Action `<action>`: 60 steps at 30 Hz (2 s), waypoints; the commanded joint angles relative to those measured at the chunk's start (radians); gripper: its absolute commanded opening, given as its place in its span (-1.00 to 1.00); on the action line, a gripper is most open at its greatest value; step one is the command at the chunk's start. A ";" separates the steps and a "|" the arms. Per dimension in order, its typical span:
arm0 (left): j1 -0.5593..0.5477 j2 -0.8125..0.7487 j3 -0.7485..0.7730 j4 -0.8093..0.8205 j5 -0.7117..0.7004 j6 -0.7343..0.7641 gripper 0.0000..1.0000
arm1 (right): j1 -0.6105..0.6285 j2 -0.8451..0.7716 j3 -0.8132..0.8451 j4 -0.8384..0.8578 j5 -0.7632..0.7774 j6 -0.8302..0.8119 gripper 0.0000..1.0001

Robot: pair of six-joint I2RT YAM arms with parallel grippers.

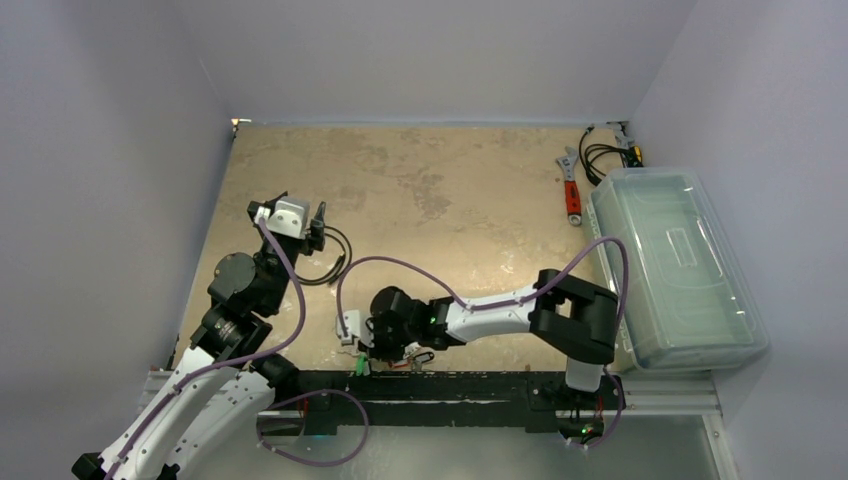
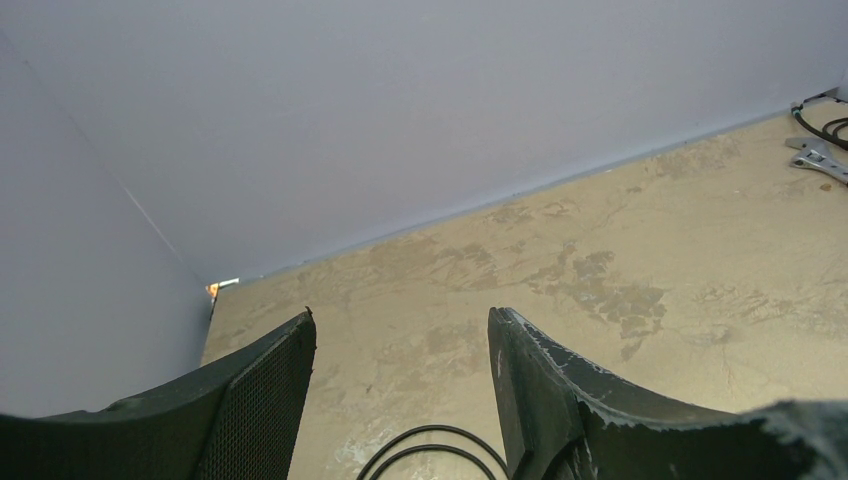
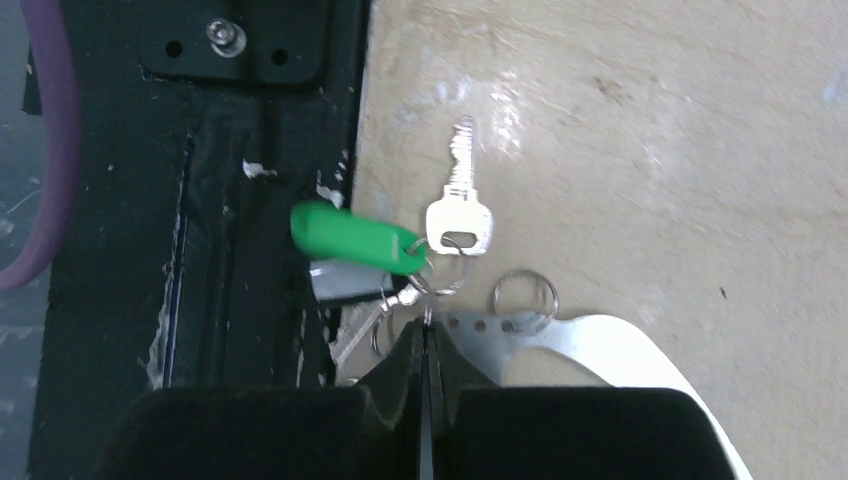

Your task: Put the keys on the keyring

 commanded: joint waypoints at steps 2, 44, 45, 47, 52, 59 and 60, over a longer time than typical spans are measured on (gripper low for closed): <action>0.007 -0.003 0.004 0.021 0.009 -0.010 0.25 | -0.125 -0.088 0.045 -0.032 -0.162 0.082 -1.00; 0.008 -0.055 -0.025 0.111 0.528 -0.025 0.28 | -0.452 -0.526 -0.047 0.135 -0.241 0.525 -1.00; 0.008 -0.057 -0.026 0.115 0.560 -0.026 0.28 | -0.452 -0.542 -0.056 0.150 -0.237 0.525 -1.00; 0.008 -0.057 -0.031 0.125 0.628 -0.026 0.29 | -0.452 -0.576 -0.070 0.167 -0.227 0.515 -1.00; 0.008 -0.049 -0.032 0.140 0.788 -0.027 0.29 | -0.452 -0.696 -0.148 0.239 -0.224 0.445 -1.00; 0.007 -0.032 -0.043 0.173 1.021 -0.027 0.29 | -0.452 -0.888 -0.304 0.422 -0.339 0.359 -1.00; 0.007 -0.028 -0.045 0.183 1.056 -0.030 0.29 | -0.452 -0.905 -0.314 0.436 -0.359 0.356 -1.00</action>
